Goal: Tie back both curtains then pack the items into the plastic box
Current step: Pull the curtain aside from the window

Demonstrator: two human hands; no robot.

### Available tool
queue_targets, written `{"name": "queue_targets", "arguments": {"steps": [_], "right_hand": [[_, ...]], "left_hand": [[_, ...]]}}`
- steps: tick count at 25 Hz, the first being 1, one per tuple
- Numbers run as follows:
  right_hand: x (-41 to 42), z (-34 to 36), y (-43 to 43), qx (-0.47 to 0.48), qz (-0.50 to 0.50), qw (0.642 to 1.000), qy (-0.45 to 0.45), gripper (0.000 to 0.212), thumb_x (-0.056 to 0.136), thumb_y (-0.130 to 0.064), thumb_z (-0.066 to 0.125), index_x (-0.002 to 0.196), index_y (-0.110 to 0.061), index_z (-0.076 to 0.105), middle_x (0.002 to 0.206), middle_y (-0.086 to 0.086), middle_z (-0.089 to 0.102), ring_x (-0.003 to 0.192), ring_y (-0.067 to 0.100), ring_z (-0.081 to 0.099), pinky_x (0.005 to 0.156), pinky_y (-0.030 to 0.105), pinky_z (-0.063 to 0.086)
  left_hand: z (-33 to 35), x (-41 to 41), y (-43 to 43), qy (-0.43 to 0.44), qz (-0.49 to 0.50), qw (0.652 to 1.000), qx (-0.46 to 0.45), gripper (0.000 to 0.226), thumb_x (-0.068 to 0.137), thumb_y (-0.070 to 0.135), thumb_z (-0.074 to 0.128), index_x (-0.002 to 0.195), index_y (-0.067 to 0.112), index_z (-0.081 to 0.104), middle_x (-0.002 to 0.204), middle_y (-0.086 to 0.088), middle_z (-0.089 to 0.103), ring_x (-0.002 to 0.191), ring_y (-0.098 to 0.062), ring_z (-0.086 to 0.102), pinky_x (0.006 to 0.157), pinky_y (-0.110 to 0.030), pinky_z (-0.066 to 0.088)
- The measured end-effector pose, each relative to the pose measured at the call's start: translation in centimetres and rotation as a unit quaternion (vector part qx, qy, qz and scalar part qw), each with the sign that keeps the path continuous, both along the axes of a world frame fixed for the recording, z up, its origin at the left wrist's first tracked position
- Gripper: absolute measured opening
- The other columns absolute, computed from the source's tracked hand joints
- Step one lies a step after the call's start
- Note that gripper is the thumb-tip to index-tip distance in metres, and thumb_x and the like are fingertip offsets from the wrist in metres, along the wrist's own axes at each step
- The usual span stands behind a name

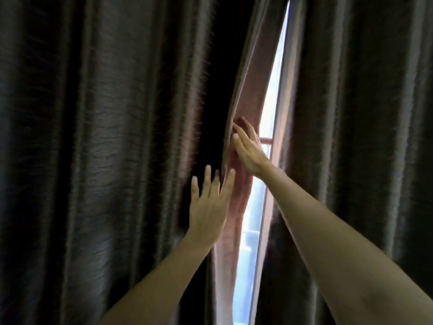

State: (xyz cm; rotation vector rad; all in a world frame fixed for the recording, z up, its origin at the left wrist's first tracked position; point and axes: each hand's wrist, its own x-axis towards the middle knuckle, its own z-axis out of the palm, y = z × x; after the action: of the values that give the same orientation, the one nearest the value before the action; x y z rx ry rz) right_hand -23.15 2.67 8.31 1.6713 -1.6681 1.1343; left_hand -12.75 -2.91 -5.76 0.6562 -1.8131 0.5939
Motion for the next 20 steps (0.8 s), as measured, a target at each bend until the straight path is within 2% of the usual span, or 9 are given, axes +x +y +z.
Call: {"name": "queue_targets", "arguments": {"steps": [2, 4, 7, 9, 11, 14, 16, 18, 20], "right_hand": [[1.2, 0.7, -2.8, 0.005, 0.044, 0.999, 0.007, 0.046, 0.1, -0.04, 0.03, 0.145, -0.03, 0.031, 0.159, 0.006, 0.01, 0.147, 0.019, 0.009, 0.12, 0.039, 0.011], [2.9, 1.1, -6.3, -0.001, 0.096, 0.995, 0.018, 0.051, 0.097, -0.045, 0.032, 0.146, -0.029, 0.029, 0.16, 0.006, 0.007, 0.147, 0.016, 0.005, 0.12, 0.041, 0.011], [5.9, 1.4, -11.0, -0.039, 0.156, 0.987, 0.002, 0.06, 0.092, -0.052, 0.035, 0.147, -0.031, 0.023, 0.16, 0.003, 0.004, 0.147, 0.017, 0.007, 0.12, 0.041, 0.013], [8.0, 1.6, -13.5, -0.074, 0.185, 0.98, -0.008, 0.067, 0.088, -0.058, 0.036, 0.148, -0.031, 0.022, 0.16, 0.003, 0.006, 0.147, 0.016, 0.008, 0.119, 0.038, 0.014], [10.0, 2.0, -15.7, -0.099, 0.224, 0.969, -0.021, 0.074, 0.084, -0.061, 0.04, 0.148, -0.031, 0.019, 0.159, 0.006, 0.011, 0.146, 0.015, 0.011, 0.118, 0.037, 0.016], [13.2, 2.5, -19.0, -0.098, 0.271, 0.957, -0.034, 0.08, 0.08, -0.064, 0.046, 0.147, -0.038, 0.01, 0.159, 0.004, 0.015, 0.146, 0.015, 0.014, 0.117, 0.037, 0.018], [15.5, 2.6, -21.1, -0.088, 0.278, 0.956, -0.036, 0.082, 0.079, -0.065, 0.047, 0.147, -0.041, 0.008, 0.159, 0.002, 0.012, 0.146, 0.016, 0.013, 0.116, 0.035, 0.017], [17.4, 2.9, -23.0, -0.093, 0.279, 0.955, -0.044, 0.081, 0.078, -0.066, 0.047, 0.146, -0.043, 0.008, 0.16, 0.002, 0.009, 0.146, 0.018, 0.012, 0.115, 0.035, 0.017], [19.6, 3.4, -24.8, -0.096, 0.278, 0.954, -0.05, 0.078, 0.081, -0.064, 0.049, 0.146, -0.045, 0.009, 0.16, 0.003, 0.007, 0.146, 0.02, 0.011, 0.114, 0.038, 0.018]], "left_hand": [[0.8, 2.3, -2.2, 0.014, 0.076, 0.996, -0.033, 0.046, 0.083, 0.02, 0.055, 0.129, 0.021, 0.052, 0.141, -0.014, 0.048, 0.135, -0.034, 0.039, 0.105, -0.057, 0.023], [1.5, 4.7, -4.3, 0.038, 0.113, 0.993, -0.011, 0.042, 0.08, 0.021, 0.06, 0.122, 0.021, 0.057, 0.147, -0.016, 0.04, 0.135, -0.038, 0.037, 0.1, -0.061, 0.031], [2.1, 8.2, -8.3, 0.106, 0.034, 0.993, 0.039, 0.045, 0.083, 0.017, 0.064, 0.127, 0.02, 0.053, 0.147, -0.026, 0.032, 0.12, -0.044, 0.052, 0.08, -0.05, 0.056], [2.5, 10.4, -10.7, 0.132, -0.043, 0.989, 0.052, 0.054, 0.084, 0.008, 0.064, 0.133, 0.02, 0.044, 0.142, -0.023, 0.043, 0.096, -0.035, 0.068, 0.066, -0.036, 0.06], [2.6, 12.4, -12.9, 0.121, -0.07, 0.989, 0.051, 0.06, 0.086, 0.001, 0.058, 0.136, 0.021, 0.034, 0.129, -0.014, 0.057, 0.097, -0.026, 0.069, 0.071, -0.03, 0.059], [2.4, 15.8, -16.2, 0.137, -0.08, 0.986, 0.06, 0.05, 0.093, 0.001, 0.045, 0.139, 0.018, 0.034, 0.13, -0.007, 0.056, 0.118, -0.02, 0.058, 0.097, -0.031, 0.05], [2.1, 17.9, -18.2, 0.159, -0.087, 0.981, 0.063, 0.049, 0.095, 0.002, 0.041, 0.142, 0.014, 0.033, 0.136, -0.008, 0.052, 0.126, -0.021, 0.051, 0.104, -0.035, 0.044], [2.5, 19.8, -19.8, 0.167, -0.08, 0.981, 0.052, 0.051, 0.097, 0.004, 0.039, 0.145, 0.015, 0.025, 0.141, -0.009, 0.048, 0.127, -0.02, 0.05, 0.106, -0.032, 0.042], [3.1, 21.9, -21.5, 0.162, -0.042, 0.986, 0.014, 0.05, 0.099, 0.012, 0.036, 0.145, 0.016, 0.018, 0.136, -0.011, 0.052, 0.117, -0.024, 0.059, 0.097, -0.034, 0.05]]}}
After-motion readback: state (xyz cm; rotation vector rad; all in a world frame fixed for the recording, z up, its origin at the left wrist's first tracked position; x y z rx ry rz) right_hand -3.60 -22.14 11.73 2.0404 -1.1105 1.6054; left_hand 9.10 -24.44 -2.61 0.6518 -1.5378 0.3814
